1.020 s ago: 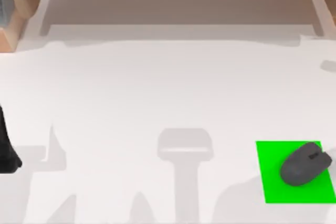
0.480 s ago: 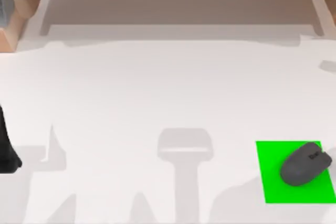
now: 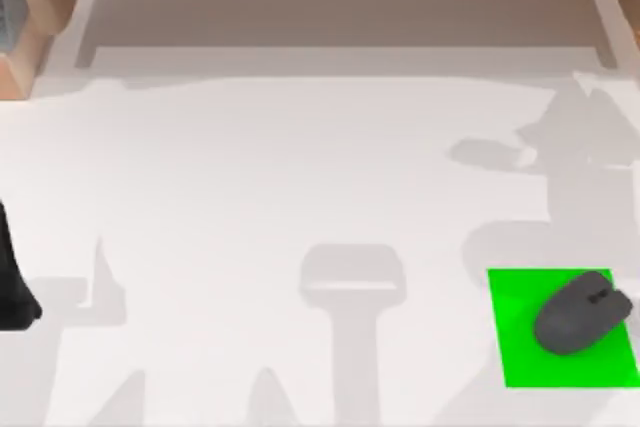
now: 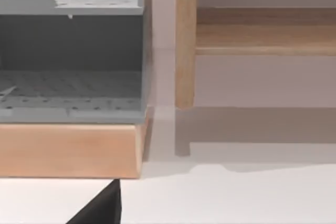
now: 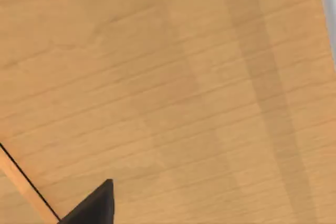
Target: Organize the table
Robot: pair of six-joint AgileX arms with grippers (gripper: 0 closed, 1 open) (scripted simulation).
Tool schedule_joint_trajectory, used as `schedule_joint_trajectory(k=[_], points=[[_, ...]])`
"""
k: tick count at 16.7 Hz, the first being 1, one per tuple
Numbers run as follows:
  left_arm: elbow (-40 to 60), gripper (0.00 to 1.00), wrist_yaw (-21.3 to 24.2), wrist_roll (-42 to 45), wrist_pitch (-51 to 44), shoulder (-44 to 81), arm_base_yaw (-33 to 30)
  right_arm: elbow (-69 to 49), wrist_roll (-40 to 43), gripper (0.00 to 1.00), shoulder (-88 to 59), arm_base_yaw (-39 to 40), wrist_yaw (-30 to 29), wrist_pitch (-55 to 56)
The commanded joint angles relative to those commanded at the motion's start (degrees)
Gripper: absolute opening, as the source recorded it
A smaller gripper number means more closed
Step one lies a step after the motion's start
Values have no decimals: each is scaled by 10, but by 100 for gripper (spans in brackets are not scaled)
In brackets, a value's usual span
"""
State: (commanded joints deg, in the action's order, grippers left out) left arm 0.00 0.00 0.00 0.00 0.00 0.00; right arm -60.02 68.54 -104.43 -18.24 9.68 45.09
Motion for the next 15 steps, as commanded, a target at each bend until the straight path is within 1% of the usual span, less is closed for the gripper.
schedule_joint_trajectory(k=[4, 10, 13, 15], points=[[0, 100, 0, 0, 0, 0, 0, 110, -160, 100, 269, 39, -29, -132], [0, 100, 0, 0, 0, 0, 0, 339, -423, 100, 691, 107, -68, -318], [0, 100, 0, 0, 0, 0, 0, 451, -540, 100, 858, 140, -82, -385], [0, 100, 0, 0, 0, 0, 0, 513, -602, 100, 941, 158, -89, -417]])
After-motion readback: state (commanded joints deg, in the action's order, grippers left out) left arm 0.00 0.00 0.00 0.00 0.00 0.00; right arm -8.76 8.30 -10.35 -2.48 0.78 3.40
